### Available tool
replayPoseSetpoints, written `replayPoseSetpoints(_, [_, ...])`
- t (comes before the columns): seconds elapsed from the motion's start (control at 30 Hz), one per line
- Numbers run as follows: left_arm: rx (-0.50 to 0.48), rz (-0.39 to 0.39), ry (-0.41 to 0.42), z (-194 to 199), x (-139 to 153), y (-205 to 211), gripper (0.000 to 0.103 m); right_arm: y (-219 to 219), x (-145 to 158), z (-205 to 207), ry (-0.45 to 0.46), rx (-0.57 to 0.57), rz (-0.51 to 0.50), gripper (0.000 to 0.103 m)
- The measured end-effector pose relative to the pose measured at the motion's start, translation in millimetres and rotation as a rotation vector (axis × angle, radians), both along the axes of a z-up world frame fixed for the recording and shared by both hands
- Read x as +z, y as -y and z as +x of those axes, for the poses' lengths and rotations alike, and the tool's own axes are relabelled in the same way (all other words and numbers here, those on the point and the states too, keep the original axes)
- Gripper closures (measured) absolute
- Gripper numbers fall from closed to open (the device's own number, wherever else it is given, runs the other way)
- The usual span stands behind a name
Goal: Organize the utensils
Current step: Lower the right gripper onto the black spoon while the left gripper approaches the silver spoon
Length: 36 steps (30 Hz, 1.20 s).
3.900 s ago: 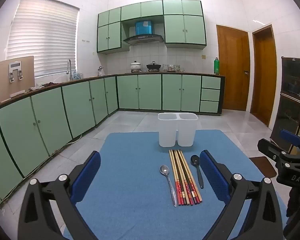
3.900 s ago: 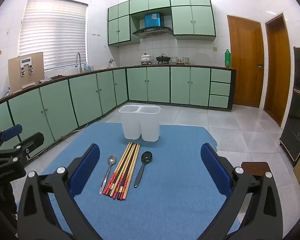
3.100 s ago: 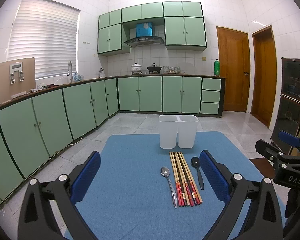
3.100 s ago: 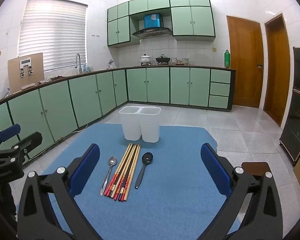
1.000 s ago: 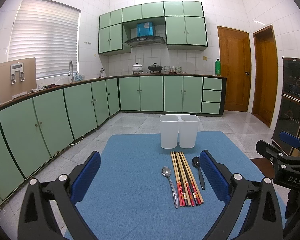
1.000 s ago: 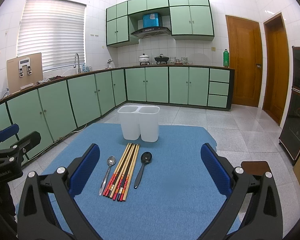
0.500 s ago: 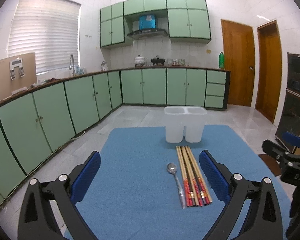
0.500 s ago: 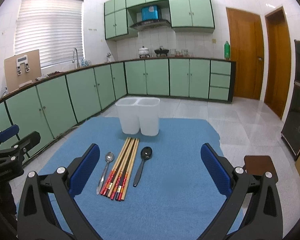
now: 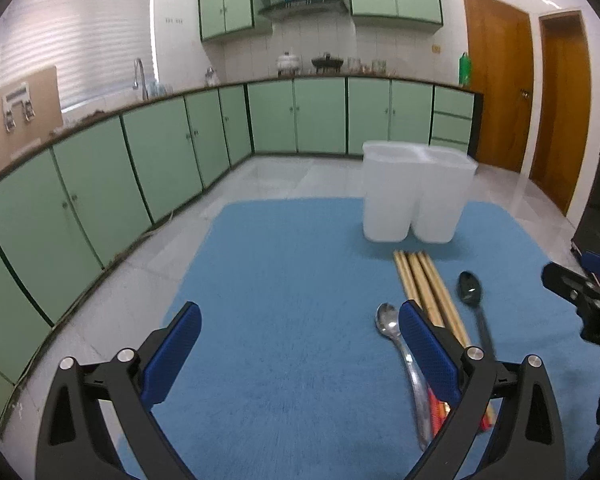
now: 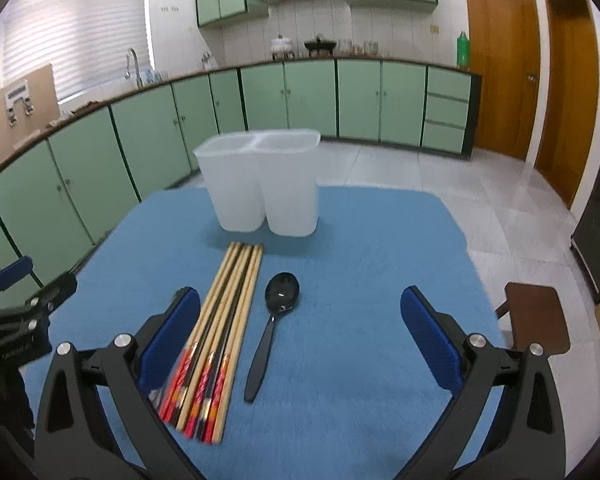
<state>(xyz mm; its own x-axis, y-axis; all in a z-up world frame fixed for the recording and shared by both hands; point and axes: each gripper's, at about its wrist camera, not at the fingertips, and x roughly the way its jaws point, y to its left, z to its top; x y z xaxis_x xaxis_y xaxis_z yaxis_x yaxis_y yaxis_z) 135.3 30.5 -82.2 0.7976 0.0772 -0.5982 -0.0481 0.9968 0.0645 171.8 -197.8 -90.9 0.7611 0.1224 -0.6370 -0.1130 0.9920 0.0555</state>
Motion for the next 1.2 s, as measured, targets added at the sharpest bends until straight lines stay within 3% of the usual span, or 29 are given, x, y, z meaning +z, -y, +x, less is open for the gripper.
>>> replayPoseSetpoints(0.1, [0.009, -0.001, -0.041, 15.0, -16.0, -2.4, 0.010, -6.0, -20.8, 24.8, -0.053, -0.010, -0.014, 0.012])
replayPoseSetpoints(0.17, [0.015, -0.009, -0.070, 23.9, -25.9, -4.4, 0.013, -8.3, -32.5, 36.4, -0.087, -0.017, -0.019, 0.023])
replayPoseSetpoints(0.3, [0.022, -0.018, -0.101, 34.9, -38.3, -5.9, 0.015, -15.4, -50.6, 53.3, -0.137, -0.026, -0.020, 0.024])
replayPoseSetpoints(0.6, [0.005, -0.034, -0.150, 46.8, -53.7, -4.9, 0.016, -20.2, -71.7, 79.5, -0.219, -0.060, -0.002, 0.040])
replayPoseSetpoints(0.73, [-0.009, -0.043, -0.166, 48.8, -56.6, -0.9, 0.016, -25.4, -71.5, 79.4, -0.219, -0.059, -0.023, 0.053])
replayPoseSetpoints(0.83, [-0.028, -0.058, -0.171, 50.3, -55.3, 4.7, 0.016, -29.4, -71.2, 77.2, -0.214, -0.048, -0.028, 0.070])
replayPoseSetpoints(1.2, [-0.099, -0.075, -0.205, 72.0, -60.0, 39.6, 0.016, -12.8, -66.4, 67.5, -0.218, -0.025, -0.018, 0.070])
